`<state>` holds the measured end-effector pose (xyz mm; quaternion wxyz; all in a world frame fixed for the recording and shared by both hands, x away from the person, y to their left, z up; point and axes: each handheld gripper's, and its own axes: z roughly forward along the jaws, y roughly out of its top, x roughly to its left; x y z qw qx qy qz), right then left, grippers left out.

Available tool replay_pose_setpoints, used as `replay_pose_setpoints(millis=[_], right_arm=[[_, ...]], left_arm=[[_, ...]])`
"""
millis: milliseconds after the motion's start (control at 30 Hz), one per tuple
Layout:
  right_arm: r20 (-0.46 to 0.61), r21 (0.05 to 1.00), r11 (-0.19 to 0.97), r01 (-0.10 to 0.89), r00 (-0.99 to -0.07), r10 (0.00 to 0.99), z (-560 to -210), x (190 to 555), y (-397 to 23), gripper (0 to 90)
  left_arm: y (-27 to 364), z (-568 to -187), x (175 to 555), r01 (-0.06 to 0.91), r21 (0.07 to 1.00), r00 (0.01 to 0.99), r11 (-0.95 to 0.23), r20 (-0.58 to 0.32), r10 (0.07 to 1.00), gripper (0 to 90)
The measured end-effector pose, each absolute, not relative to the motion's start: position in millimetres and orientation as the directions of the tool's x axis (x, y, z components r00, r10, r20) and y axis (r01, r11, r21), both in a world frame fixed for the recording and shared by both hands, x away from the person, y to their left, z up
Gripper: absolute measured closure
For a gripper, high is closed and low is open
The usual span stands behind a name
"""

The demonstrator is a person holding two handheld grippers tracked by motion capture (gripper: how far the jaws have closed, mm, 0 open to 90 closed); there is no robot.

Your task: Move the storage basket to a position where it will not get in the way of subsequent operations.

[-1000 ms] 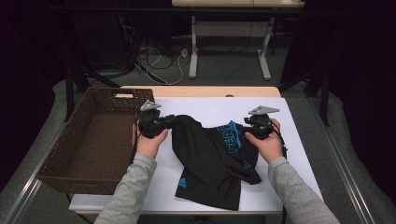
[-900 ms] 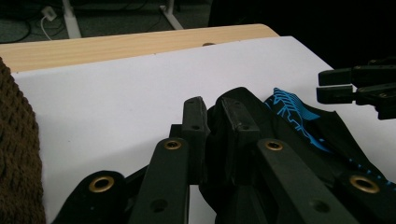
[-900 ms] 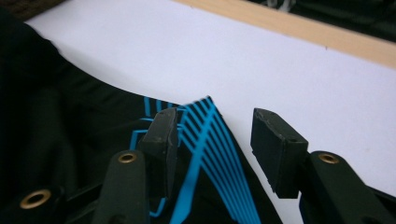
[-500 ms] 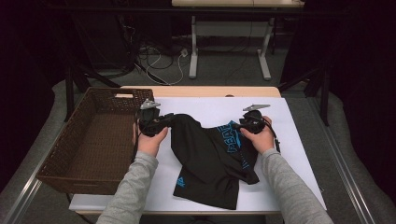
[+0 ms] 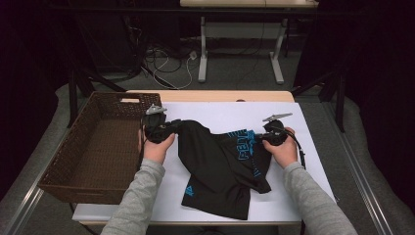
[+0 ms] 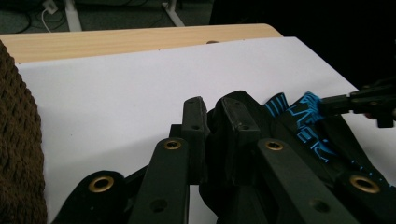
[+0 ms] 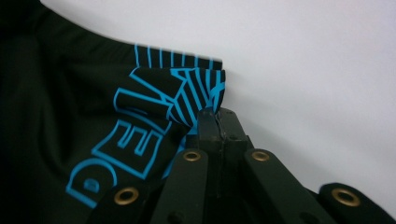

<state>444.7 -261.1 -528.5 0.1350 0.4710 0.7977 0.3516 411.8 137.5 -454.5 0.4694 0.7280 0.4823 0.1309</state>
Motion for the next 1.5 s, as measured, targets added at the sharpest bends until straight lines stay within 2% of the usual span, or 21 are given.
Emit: replay_pose_setpoints(millis=[133,600,1167,1333,1500], right_arm=[[0.156,0.673,0.281,0.684,-0.503,0.85,-528.5,431.3,-276.7,90.0],[0.191,0.672,0.238,0.702,-0.474,0.859,-536.1,392.0,-306.7,90.0],[0.153,0.682,0.254,0.686,-0.472,0.868,-537.5,390.5,-307.3,90.0],[0.154,0.683,0.245,0.688,-0.463,0.873,-537.6,385.2,-310.9,90.0],[0.152,0.694,0.246,0.677,-0.472,0.869,-535.6,380.2,-311.0,90.0]], left_arm=[[135.9,-458.4,413.9,0.595,0.796,0.493,-0.113,-0.251,0.833,80.1],[127.9,-494.4,432.1,0.671,0.726,0.45,-0.151,-0.237,0.861,80.0],[129.6,-536.1,454.5,0.752,0.648,0.373,-0.12,-0.268,0.888,78.6],[126.1,-538.6,455.2,0.751,0.648,0.378,-0.127,-0.264,0.887,75.0],[128.1,-533.8,452.2,0.74,0.664,0.381,-0.105,-0.286,0.879,63.7]])
